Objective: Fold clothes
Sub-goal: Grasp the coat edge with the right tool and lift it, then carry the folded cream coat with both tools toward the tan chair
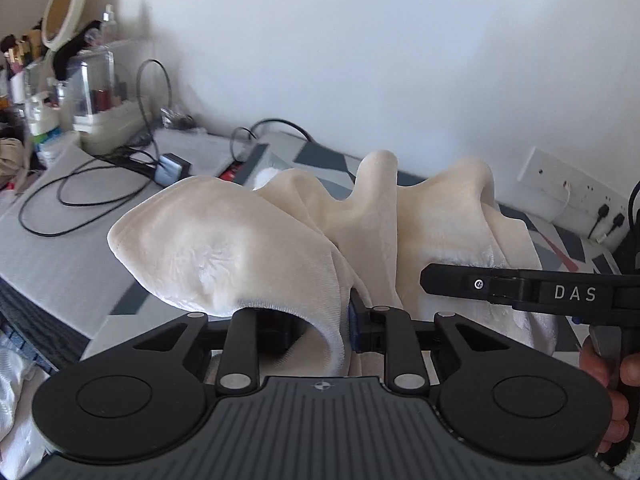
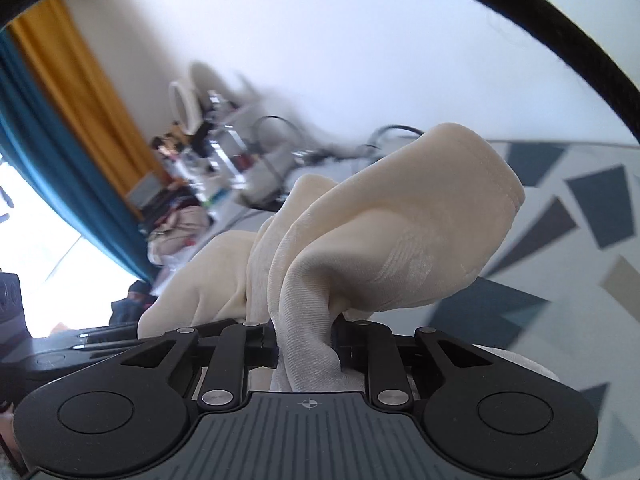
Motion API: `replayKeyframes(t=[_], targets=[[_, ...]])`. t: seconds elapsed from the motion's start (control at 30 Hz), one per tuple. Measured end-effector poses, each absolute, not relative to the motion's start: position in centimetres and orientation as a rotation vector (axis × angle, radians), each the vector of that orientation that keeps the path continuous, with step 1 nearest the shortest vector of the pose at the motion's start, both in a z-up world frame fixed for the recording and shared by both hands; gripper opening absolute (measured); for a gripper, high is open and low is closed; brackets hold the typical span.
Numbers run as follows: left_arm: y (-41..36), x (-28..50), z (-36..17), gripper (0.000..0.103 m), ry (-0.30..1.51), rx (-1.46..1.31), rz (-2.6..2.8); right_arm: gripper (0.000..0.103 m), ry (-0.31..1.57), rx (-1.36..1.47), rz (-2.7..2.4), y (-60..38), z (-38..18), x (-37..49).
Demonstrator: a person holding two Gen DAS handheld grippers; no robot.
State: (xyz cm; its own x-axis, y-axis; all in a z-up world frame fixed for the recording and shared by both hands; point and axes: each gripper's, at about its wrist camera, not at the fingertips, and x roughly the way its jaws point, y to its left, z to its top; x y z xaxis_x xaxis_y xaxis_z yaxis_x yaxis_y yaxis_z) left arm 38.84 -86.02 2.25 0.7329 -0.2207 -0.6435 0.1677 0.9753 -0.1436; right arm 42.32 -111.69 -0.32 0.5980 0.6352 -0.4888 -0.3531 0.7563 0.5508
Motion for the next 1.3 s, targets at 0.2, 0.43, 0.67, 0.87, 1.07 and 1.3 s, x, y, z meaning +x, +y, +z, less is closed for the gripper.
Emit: replayKeyframes(t=[0.2,0.43,0.67,0.87,1.07,1.3], targets=[[-76.8,31.0,5.4,0.025,0.595,-0.172,-0.059,0.019,0.67,0.357,0.731,-103.1,4.0,39.5],[-64.8,18.9,6.5,0.025,0.576,-0.218,0.172,0.019,0.713,0.26,0.911,-89.0,6.1,31.9],[-54.9,9.4,5.9,0.025,0.615,-0.27,0.383,0.019,0.81,0.235,1.072,-77.1,6.2,24.4],[-48.8,3.3,5.6,0.025,0.619,-0.331,0.535,0.018,0.856,0.165,1.194,-68.8,6.5,20.6],[-43.0,0.7,4.6,0.025,0.618,-0.39,0.632,0.018,0.9,0.096,1.306,-60.7,6.7,17.2],[-34.5,1.5,3.4,0.024,0.664,-0.393,0.657,0.019,0.922,0.078,1.338,-50.5,5.4,16.8]])
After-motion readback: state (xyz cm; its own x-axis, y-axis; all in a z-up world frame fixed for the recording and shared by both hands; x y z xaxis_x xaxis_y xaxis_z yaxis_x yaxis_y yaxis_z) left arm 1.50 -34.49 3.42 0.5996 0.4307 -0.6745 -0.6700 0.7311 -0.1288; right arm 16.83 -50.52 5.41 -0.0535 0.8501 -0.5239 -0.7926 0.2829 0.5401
